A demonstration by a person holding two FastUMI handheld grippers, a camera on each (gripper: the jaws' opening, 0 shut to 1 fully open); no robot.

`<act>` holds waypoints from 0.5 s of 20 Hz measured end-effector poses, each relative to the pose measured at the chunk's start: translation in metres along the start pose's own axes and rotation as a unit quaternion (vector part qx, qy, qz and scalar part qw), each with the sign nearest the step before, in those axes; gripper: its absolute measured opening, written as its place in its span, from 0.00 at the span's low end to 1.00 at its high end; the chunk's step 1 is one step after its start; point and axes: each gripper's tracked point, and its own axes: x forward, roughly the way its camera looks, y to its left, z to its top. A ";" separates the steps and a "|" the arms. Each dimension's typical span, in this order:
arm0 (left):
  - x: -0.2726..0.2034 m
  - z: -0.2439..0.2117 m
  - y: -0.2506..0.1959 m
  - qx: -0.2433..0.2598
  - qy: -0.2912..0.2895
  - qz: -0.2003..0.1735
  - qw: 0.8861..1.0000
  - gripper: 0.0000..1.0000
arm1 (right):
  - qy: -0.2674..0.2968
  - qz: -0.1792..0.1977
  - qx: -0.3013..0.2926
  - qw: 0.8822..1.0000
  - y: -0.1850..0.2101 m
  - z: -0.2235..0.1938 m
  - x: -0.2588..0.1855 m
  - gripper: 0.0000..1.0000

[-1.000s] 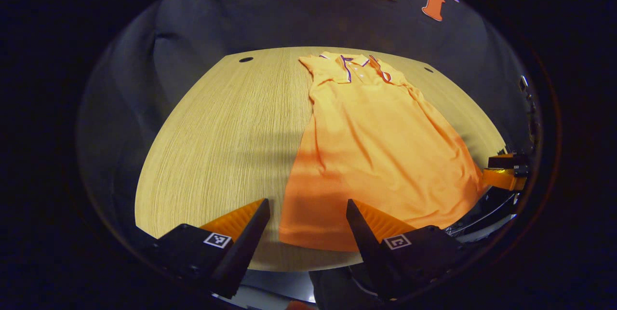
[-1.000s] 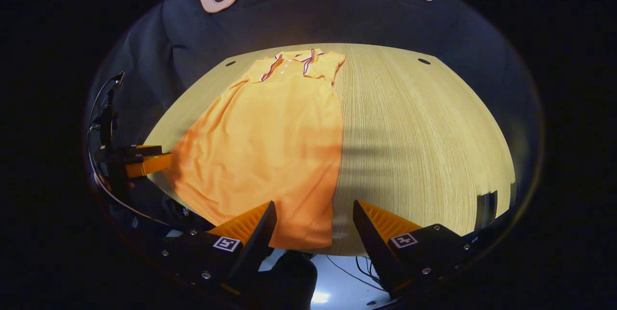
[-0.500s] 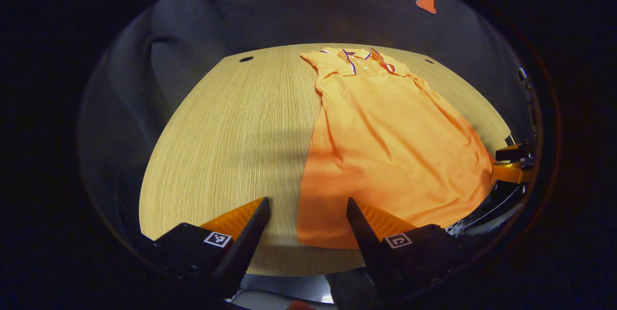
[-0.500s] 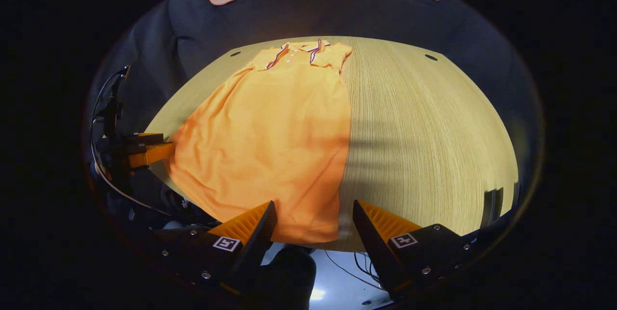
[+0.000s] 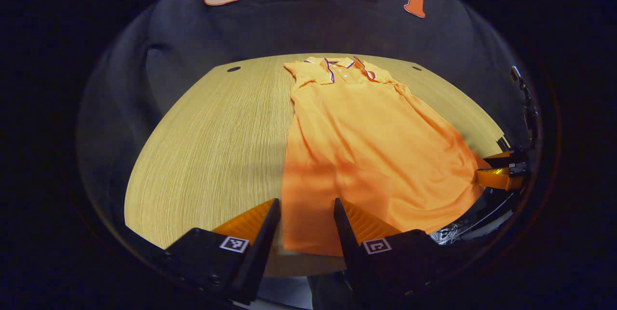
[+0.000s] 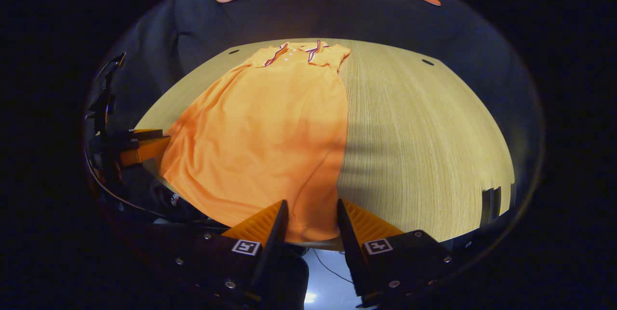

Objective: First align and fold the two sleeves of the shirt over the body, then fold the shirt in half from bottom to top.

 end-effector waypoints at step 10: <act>0.000 0.023 -0.047 -0.005 0.022 -0.029 0.999 0.01 | 0.035 0.041 0.102 0.993 0.003 0.006 -0.007 0.04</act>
